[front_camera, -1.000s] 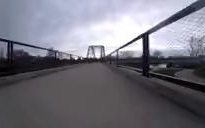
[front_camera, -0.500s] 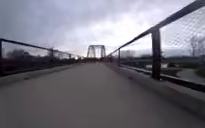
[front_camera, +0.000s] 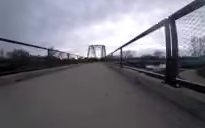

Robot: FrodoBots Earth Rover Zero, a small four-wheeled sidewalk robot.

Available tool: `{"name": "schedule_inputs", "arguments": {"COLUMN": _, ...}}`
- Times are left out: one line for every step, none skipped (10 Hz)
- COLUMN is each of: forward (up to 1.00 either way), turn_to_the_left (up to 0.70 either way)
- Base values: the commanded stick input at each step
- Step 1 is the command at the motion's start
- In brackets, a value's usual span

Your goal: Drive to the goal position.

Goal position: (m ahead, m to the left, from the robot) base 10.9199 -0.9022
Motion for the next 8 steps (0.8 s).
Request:
{"name": "schedule_inputs", "arguments": {"forward": 1.0, "turn_to_the_left": 0.0}}
{"name": "schedule_inputs", "arguments": {"forward": 1.0, "turn_to_the_left": 0.0}}
{"name": "schedule_inputs", "arguments": {"forward": 1.0, "turn_to_the_left": 0.0}}
{"name": "schedule_inputs", "arguments": {"forward": 1.0, "turn_to_the_left": 0.0}}
{"name": "schedule_inputs", "arguments": {"forward": 1.0, "turn_to_the_left": 0.0}}
{"name": "schedule_inputs", "arguments": {"forward": 1.0, "turn_to_the_left": 0.0}}
{"name": "schedule_inputs", "arguments": {"forward": 1.0, "turn_to_the_left": -0.02}}
{"name": "schedule_inputs", "arguments": {"forward": 1.0, "turn_to_the_left": -0.03}}
